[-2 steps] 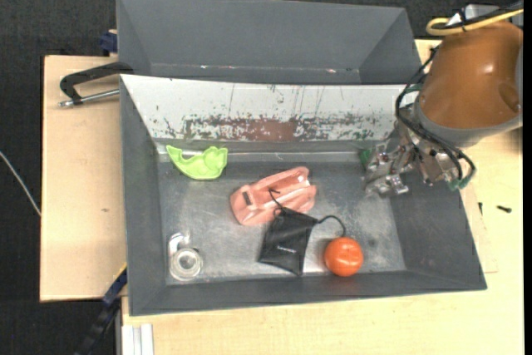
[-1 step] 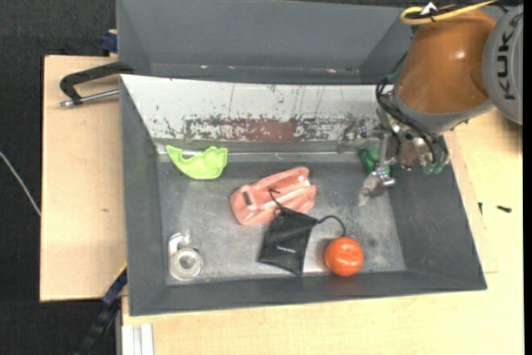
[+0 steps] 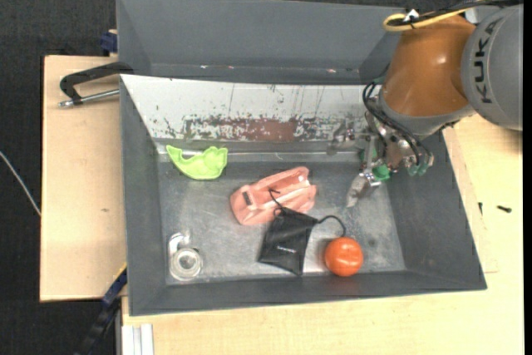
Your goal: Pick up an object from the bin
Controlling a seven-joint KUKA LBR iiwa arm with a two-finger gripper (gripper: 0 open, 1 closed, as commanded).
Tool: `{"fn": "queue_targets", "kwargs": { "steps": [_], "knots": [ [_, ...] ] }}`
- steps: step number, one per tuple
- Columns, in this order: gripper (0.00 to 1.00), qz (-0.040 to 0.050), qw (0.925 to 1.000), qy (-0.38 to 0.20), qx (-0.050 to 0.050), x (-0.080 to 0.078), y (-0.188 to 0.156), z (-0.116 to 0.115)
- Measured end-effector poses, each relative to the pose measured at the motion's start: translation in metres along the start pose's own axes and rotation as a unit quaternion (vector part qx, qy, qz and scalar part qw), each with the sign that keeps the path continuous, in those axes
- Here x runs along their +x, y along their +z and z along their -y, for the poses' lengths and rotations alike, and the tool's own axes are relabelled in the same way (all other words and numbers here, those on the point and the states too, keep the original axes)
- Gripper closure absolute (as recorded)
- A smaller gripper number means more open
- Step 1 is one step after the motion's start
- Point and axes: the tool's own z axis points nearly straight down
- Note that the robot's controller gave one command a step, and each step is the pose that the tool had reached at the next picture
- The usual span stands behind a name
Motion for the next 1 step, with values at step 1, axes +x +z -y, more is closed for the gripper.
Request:
{"fn": "queue_targets", "kwargs": {
  "steps": [1],
  "knots": [
    [1.00,0.0030,0.9992,-0.041,0.002,0.0261,0.0484,-0.0616]
  ]
}}
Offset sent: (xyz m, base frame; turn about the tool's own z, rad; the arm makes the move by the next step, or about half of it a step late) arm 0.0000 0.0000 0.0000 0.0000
